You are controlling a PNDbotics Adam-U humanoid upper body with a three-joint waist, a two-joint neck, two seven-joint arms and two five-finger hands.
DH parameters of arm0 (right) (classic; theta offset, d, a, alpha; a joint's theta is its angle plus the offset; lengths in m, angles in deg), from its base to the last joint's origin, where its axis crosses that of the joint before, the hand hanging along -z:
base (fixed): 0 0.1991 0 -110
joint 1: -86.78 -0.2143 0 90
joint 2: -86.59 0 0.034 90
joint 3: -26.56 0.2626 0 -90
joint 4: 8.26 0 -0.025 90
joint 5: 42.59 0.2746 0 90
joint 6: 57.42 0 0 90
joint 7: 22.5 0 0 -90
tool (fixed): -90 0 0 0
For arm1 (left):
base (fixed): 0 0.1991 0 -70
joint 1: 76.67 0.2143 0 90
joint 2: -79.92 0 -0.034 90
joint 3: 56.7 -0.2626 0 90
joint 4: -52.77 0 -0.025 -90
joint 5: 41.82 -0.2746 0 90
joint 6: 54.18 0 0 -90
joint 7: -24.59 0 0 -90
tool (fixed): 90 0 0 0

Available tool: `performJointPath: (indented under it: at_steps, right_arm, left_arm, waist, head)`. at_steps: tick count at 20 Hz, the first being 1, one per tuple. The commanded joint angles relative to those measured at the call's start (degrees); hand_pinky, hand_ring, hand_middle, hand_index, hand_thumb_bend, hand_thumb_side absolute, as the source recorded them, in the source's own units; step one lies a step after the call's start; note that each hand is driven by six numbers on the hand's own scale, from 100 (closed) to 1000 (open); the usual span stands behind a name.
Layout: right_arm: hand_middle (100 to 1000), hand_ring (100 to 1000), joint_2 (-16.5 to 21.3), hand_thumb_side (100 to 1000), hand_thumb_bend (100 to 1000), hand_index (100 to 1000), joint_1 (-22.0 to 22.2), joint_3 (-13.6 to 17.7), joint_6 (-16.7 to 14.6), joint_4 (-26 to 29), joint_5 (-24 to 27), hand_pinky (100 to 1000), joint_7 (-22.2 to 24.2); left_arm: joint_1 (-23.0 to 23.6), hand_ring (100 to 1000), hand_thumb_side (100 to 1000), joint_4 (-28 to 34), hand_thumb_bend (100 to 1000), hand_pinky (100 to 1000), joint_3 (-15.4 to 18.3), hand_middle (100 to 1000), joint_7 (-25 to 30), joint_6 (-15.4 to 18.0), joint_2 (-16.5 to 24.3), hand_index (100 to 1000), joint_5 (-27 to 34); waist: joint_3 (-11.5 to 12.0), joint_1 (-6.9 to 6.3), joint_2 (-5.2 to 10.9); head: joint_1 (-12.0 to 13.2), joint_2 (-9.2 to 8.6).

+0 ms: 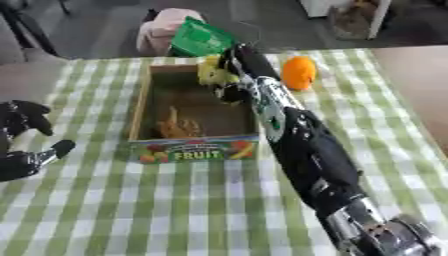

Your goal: Pick up objects on the table and place them in the box.

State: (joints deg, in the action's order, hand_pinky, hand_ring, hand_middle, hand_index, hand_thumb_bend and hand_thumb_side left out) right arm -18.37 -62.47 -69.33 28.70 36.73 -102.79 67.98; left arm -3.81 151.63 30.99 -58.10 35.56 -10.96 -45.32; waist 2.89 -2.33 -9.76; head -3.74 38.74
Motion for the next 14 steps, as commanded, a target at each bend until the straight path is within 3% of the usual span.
performJointPath:
  at_steps: [1, 2, 6, 14]
  right_arm:
    - [656, 714, 0.09, 129, 419, 766, -1.19, -0.24, -2.61, 0.4, -2.5, 684, 2.3]
    - [725, 768, 0.21, 189, 440, 809, -1.21, -0.05, -3.23, 0.67, -2.79, 715, 2.85]
    - [783, 804, 1.25, 272, 486, 852, -1.62, 0.59, -4.17, 2.42, -2.13, 739, 3.0]
    - [756, 779, 5.06, 224, 474, 841, -3.03, 1.28, -3.15, 5.8, 1.31, 724, 1.43]
  left_arm:
    - [-0.74, 497, 100, 1.27, 644, 702, 0.14, 467, 0.13, 0.08, 0.61, 655, 0.13]
    - [-0.7, 497, 100, 1.25, 644, 702, 0.16, 467, 0.12, 0.08, 0.62, 655, 0.12]
    - [-0.54, 497, 100, 1.11, 646, 701, 0.22, 467, 0.1, 0.06, 0.68, 655, 0.04]
    - [-0.13, 497, 100, 1.15, 647, 702, 0.44, 467, -0.14, 0.05, 0.94, 655, -0.05]
  waist:
    - [0.06, -0.04, 0.84]
    - [0.01, -0.03, 0.85]
    - [-0.29, 0.09, 0.85]
    - [-0.84, 0.2, 0.98]
  head:
    - [-0.06, -0.61]
    - [-0.04, -0.61]
    - [0.11, -0.52]
    - [0.71, -0.33]
